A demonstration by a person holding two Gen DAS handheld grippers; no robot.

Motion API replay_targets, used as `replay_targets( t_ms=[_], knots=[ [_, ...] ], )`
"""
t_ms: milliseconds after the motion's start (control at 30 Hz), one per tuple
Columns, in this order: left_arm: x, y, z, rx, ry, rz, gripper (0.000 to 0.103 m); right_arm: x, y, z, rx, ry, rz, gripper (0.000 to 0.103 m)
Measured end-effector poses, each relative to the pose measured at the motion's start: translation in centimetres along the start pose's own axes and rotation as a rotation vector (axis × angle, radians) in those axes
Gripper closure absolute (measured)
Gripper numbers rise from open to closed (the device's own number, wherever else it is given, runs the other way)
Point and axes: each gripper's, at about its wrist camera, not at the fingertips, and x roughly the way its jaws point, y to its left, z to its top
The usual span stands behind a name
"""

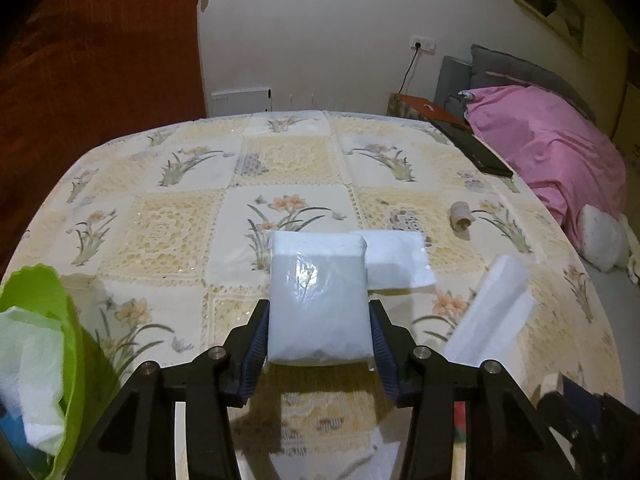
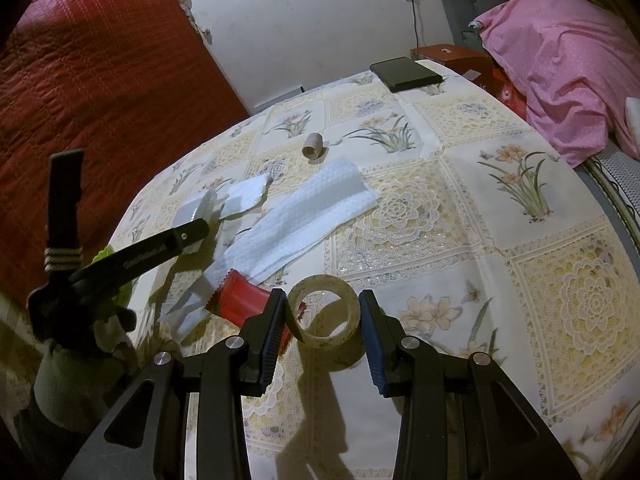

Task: Organize soft objects
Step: 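Carry the white packet into the green bowl with the left gripper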

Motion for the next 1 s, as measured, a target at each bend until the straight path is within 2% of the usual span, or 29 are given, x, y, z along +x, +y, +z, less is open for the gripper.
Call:
replay_targets(
  t_ms=[1000],
  knots=[
    [-9.9, 5.3, -3.1, -0.136, -0.144, 0.052, 0.053, -0.9, 1.5, -1.0, -0.022, -0.005, -0.009, 0.065]
  ],
)
